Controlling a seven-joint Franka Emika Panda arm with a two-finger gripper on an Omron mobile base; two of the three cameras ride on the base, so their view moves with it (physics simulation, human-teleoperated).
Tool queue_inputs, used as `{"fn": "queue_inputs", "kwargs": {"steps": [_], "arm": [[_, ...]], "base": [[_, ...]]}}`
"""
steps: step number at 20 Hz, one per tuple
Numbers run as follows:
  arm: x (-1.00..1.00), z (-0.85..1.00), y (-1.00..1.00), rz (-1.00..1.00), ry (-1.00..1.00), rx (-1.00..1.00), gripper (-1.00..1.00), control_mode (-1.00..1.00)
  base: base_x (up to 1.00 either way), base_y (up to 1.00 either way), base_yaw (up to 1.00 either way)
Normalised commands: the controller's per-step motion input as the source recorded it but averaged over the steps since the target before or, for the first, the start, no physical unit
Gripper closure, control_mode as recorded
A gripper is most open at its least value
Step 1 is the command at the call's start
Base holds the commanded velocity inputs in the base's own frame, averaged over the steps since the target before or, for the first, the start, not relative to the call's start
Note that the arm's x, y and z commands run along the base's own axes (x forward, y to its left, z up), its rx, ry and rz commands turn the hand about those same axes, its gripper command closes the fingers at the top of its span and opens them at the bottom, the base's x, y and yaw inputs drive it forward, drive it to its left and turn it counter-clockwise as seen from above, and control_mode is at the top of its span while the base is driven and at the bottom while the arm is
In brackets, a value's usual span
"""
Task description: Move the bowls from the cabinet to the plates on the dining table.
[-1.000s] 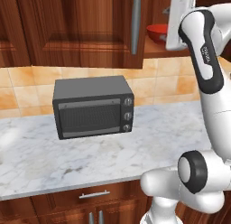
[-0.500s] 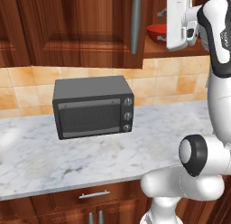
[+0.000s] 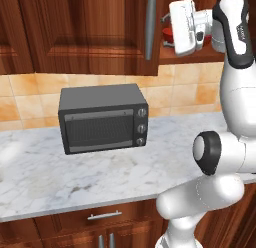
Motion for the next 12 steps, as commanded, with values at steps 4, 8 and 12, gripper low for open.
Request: {"fn": "queue_inputs", "kwargs": {"steps": [4, 8, 12], "arm": [[0.06, -0.09, 0.39, 0.18, 0.07, 0.02, -1.0, -1.0], [-0.03, -0.03, 0.4, 0.23, 0.14, 0.0, -1.0, -1.0], [-0.22, 0.0, 0.3, 0.29, 0.17, 0.0, -1.0, -1.0]], "base": [[0.0, 0.0, 0.0], [0.0, 0.0, 0.0], [0.0, 0.0, 0.0]]}}
